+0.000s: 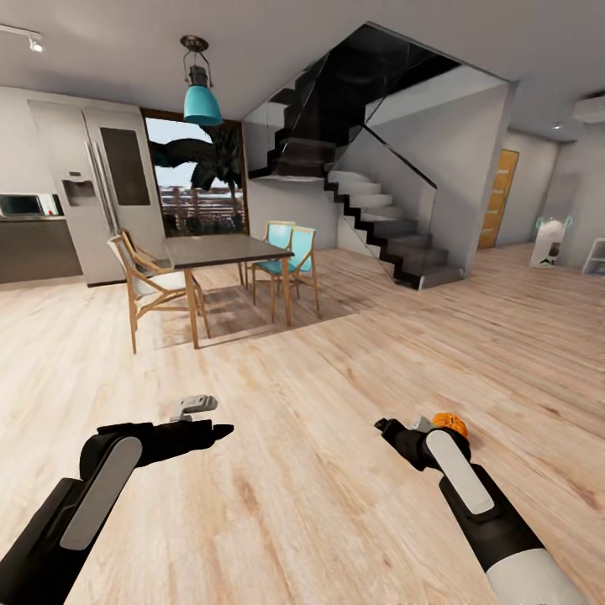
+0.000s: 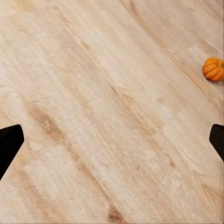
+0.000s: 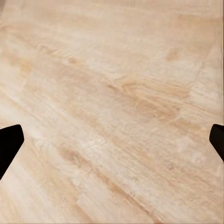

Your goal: Place each of the two pumpkins and all three candles from the living room inside a cabinet in the living room (use any cabinet), then make sure every cabinet is closed, and position the cauldron so it is next to a table in the living room.

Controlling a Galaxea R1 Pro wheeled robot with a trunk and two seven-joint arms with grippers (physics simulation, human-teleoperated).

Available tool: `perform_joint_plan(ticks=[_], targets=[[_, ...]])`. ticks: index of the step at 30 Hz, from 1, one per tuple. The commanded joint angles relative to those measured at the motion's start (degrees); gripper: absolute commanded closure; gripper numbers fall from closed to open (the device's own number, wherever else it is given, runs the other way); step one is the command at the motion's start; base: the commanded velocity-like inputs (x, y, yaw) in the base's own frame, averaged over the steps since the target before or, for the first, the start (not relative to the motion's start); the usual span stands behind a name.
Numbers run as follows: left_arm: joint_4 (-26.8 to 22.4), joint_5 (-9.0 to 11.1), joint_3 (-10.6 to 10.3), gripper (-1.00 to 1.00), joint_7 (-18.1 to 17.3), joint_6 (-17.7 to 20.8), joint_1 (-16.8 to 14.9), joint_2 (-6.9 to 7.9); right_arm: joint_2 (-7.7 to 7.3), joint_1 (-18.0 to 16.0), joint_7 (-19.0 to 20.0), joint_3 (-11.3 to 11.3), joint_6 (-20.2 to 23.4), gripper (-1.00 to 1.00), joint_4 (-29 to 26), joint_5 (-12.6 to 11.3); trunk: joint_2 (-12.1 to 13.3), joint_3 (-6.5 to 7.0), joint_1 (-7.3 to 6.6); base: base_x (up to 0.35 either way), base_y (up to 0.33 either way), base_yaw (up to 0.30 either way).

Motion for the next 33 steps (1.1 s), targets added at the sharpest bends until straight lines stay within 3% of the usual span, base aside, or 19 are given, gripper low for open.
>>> perform_joint_plan(ticks=[1, 10, 14, 16, 25, 33], targets=[[-0.07, 0.59, -0.07, -1.00, 0.60, 0.12, -0.04, 0.05, -0.02, -0.06, -0.22, -0.27, 0.09, -1.00, 0.08, -0.36, -0.03, -0.03, -0.01, 0.000, 0.000, -0.271], [-0.01, 0.59, -0.10, -1.00, 0.60, 0.12, -0.02, -0.01, 0.18, -0.07, -0.25, -3.25, -0.08, -1.00, 0.72, -0.32, -0.03, 0.14, -0.01, 0.000, 0.000, -0.262], [0.14, 0.45, -0.37, -1.00, 0.60, 0.12, -0.05, -0.21, 0.04, -0.06, -1.61, -4.53, -0.19, -1.00, 2.06, -0.27, -0.03, 0.15, -0.01, 0.000, 0.000, -0.205], [0.26, 0.36, -1.54, -1.00, 0.60, 0.12, -0.07, -0.27, 0.08, 0.23, -3.67, -4.73, -0.25, -1.00, 2.61, -0.25, -0.03, 0.15, -0.01, 0.000, 0.000, -0.130], [0.38, 0.24, -2.90, -1.00, 0.60, 0.12, -0.10, -0.42, -0.51, 4.84, -4.89, -4.83, -0.88, -1.00, 3.39, 0.23, -0.03, -0.30, -0.01, 0.000, 0.000, 0.050], [0.68, 0.09, -3.61, -1.00, 0.68, 0.12, -0.10, -0.43, -0.76, 6.36, -4.96, -5.19, -1.01, -1.00, 3.96, 0.34, -0.03, -1.00, -0.01, 0.000, 0.000, 0.032]])
